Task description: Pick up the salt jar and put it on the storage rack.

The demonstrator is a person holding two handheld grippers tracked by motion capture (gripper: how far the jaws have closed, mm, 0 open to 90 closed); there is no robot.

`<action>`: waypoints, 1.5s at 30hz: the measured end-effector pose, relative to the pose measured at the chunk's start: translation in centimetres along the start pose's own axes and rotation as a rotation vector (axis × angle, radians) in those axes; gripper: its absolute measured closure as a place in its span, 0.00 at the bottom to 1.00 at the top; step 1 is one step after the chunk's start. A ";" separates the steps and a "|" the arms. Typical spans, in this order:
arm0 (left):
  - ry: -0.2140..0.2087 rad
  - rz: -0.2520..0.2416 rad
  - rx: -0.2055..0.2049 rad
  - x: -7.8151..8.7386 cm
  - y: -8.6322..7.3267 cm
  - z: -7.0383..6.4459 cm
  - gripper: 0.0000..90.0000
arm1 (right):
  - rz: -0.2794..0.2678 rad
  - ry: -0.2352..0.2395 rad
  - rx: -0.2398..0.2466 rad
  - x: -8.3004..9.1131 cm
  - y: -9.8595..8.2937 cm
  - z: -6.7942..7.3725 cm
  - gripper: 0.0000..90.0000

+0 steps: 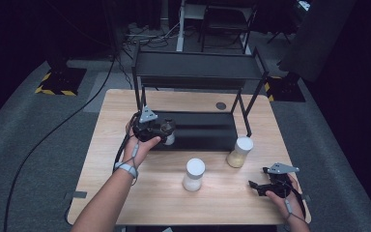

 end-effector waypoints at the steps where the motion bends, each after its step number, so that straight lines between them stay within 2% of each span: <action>1: 0.002 0.000 -0.001 0.3 0.0 0.0 0.12 | 0.000 0.003 0.002 0.0 0.0 -0.1 0.10; 10: 0.005 0.001 0.011 3.3 -0.9 0.1 0.07 | 0.000 0.006 0.006 0.0 0.0 -0.1 0.10; 17: 0.021 -0.011 0.009 6.4 -2.3 -0.1 0.07 | 0.000 0.004 0.004 0.0 0.0 -0.1 0.10; 20: 0.036 -0.005 -0.005 7.8 -2.7 -0.3 0.06 | 0.000 0.004 0.004 0.0 0.0 -0.1 0.10; 27: 0.023 -0.003 -0.019 10.6 -3.6 -0.3 0.06 | 0.000 0.003 0.003 0.0 0.0 -0.1 0.10; 31: 0.027 -0.006 -0.024 11.9 -4.2 -0.3 0.07 | 0.010 0.016 0.019 0.0 0.1 -0.1 0.06; 40: 0.045 0.006 -0.035 13.8 -6.0 -0.4 0.07 | 0.010 0.017 0.019 0.0 0.1 -0.1 0.06; 45: 0.049 0.010 -0.010 14.0 -7.7 -0.3 0.07 | 0.011 0.017 0.019 0.0 0.1 -0.1 0.06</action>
Point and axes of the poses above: each handheld gripper's, and its own axes: x roughly backward along the jaws, y roughly out of its top, z roughly to its left, the point moved 1 cm from there along -x, roughly forward along the jaws, and after that the axes turned 1 degree about y, right-handed, at the moved point
